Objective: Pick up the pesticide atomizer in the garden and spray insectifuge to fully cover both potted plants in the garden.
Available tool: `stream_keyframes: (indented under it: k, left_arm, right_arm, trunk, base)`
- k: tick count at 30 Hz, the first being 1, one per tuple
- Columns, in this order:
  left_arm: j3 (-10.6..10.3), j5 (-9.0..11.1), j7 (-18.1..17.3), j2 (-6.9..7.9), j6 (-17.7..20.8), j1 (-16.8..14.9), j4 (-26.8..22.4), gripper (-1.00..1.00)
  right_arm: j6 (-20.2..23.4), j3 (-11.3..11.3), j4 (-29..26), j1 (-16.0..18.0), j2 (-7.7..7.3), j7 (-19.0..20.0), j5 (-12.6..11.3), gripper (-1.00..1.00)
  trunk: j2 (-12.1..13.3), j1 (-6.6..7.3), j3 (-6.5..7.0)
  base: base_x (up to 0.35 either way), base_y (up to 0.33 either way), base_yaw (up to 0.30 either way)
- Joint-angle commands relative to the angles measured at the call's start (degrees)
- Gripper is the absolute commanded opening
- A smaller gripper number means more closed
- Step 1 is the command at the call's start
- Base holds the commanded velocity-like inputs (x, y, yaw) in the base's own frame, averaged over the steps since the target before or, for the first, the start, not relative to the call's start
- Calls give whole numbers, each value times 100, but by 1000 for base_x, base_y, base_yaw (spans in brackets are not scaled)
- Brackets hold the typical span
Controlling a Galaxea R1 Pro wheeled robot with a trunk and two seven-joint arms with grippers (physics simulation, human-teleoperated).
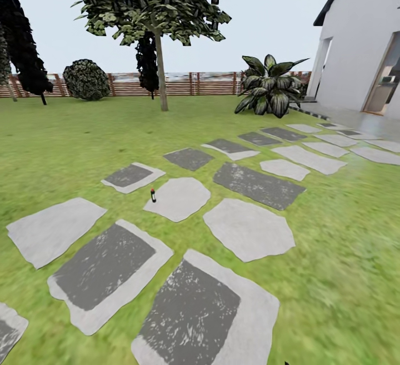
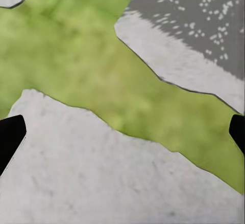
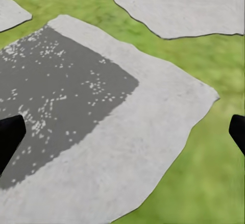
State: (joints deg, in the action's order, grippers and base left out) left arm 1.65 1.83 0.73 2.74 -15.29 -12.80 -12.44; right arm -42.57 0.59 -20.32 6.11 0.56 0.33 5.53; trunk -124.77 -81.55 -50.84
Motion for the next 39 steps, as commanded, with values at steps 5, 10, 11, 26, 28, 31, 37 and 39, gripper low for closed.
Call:
stream_keyframes:
  k: [5,10,11,26,28,31,37,39]
  left_arm:
    - [11,19,-3,-1,-18,-3,5,100]
    - [11,19,-3,-1,-18,-3,5,100]
    - [11,19,-3,-1,-18,-3,5,100]
    - [11,19,-3,17,-18,-3,5,100]
    - [11,19,-3,17,-18,-3,5,100]
    - [11,19,-3,17,-18,-3,5,100]
    - [7,19,-3,17,-18,-3,5,100]
    - [7,19,-3,17,-18,-3,5,100]
  right_arm:
    - [-15,-15,3,4,-1,2,36,100]
    - [-15,-15,9,4,0,2,36,100]
    - [-15,-15,10,4,3,2,36,100]
    - [-15,-15,11,4,5,2,44,100]
    - [-15,-15,11,2,5,2,44,100]
    - [-15,-15,11,4,5,2,45,100]
    - [-15,-15,11,4,5,2,45,100]
    - [-15,-15,11,4,6,2,45,100]
  trunk:
    - [-2,-2,-5]
    - [-2,-2,-5]
    - [-2,-2,-5]
    - [-2,-2,-5]
    - [-2,-2,-5]
    - [-2,-2,-5]
    - [-2,-2,-5]
    - [-2,-2,-5]
  base:
    - [321,1,0]
    - [321,0,0]
    - [321,0,0]
    - [321,0,0]
    - [321,0,0]
    - [321,0,0]
    - [321,0,0]
    - [321,0,0]
